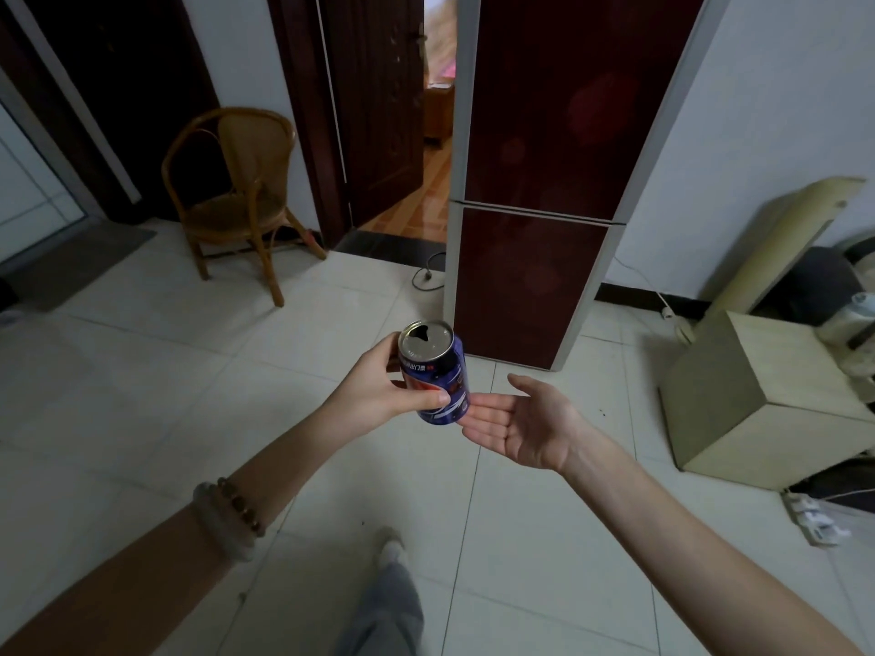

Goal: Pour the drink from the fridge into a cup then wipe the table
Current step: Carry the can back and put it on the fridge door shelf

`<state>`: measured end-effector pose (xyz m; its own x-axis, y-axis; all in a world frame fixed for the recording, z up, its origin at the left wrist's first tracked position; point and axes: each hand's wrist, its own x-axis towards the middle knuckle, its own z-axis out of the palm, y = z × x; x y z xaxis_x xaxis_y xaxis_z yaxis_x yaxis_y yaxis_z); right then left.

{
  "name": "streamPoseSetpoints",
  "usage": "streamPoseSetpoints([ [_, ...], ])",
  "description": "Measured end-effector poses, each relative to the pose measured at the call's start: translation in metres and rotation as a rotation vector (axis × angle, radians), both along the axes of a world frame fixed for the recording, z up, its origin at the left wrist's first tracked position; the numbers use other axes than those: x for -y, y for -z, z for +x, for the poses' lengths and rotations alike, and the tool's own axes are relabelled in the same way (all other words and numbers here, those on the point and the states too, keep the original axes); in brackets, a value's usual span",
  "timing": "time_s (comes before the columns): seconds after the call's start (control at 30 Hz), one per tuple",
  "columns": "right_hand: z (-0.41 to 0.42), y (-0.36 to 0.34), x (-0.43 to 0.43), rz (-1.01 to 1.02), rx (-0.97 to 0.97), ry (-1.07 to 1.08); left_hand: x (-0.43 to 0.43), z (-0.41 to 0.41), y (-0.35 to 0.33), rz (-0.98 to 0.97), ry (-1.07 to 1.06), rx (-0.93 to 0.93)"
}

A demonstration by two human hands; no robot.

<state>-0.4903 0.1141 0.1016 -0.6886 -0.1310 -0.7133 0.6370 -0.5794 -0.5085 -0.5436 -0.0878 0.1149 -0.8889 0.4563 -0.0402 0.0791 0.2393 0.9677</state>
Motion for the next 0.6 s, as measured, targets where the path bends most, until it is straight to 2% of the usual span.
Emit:
streamPoseSetpoints([
  [0.4, -0.216, -0.02, -0.024, 0.004, -0.034, 0.089, -0.032, -0.231, -0.024, -0.015, 0.102, -0.07],
  [0.6, -0.293, -0.025, -0.039, 0.015, -0.03, 0.142, -0.054, -0.319, -0.026, -0.02, 0.149, -0.076],
])
